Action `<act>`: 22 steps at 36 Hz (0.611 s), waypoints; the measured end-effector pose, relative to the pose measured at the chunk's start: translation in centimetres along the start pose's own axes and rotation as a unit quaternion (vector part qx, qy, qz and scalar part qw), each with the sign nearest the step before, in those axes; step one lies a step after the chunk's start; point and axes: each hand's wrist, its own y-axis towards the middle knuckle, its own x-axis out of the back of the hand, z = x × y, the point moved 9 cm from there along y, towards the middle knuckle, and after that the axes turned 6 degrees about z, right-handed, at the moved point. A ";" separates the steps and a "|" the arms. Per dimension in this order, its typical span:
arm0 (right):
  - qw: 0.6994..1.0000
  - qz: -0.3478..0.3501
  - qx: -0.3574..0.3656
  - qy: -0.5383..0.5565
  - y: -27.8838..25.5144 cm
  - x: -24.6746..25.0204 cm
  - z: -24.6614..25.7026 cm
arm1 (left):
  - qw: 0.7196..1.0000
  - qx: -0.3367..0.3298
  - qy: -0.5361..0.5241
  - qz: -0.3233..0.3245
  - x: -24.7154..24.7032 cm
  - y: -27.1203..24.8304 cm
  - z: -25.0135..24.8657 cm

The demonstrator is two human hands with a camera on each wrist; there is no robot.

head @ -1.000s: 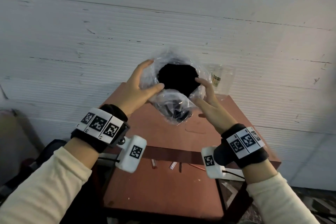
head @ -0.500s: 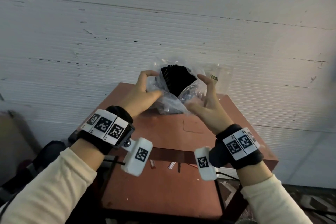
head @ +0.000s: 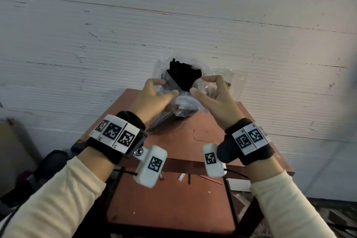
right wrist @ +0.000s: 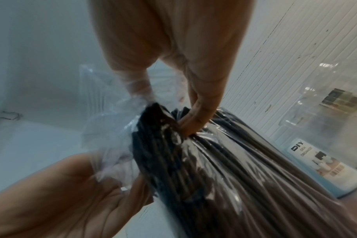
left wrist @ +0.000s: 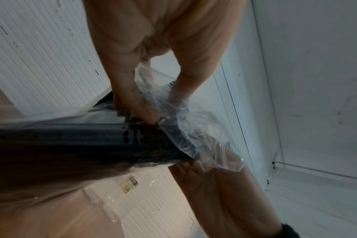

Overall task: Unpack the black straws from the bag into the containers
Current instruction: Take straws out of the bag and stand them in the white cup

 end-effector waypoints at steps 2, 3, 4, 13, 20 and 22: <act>1.000 0.001 0.000 0.019 0.2 0.1 -0.1 | 1.000 0.002 -0.007 -0.003 0.1 0.2 0.1; 0.999 0.004 0.004 0.032 0.2 0.2 0.0 | 1.000 0.001 -0.009 -0.004 0.2 0.3 0.1; 0.999 0.005 0.006 0.042 0.2 0.2 0.1 | 1.000 0.001 -0.012 -0.005 0.3 0.3 0.0; 0.997 -0.048 0.023 0.062 1.2 1.3 0.1 | 0.999 0.008 -0.044 -0.021 1.0 -0.1 -1.4; 1.000 -0.003 0.024 0.018 1.2 -0.1 -0.8 | 0.999 0.036 -0.038 -0.016 0.5 0.2 0.4; 0.999 0.008 0.025 -0.021 1.1 -0.3 -0.9 | 0.998 0.045 -0.037 -0.007 0.3 0.4 1.0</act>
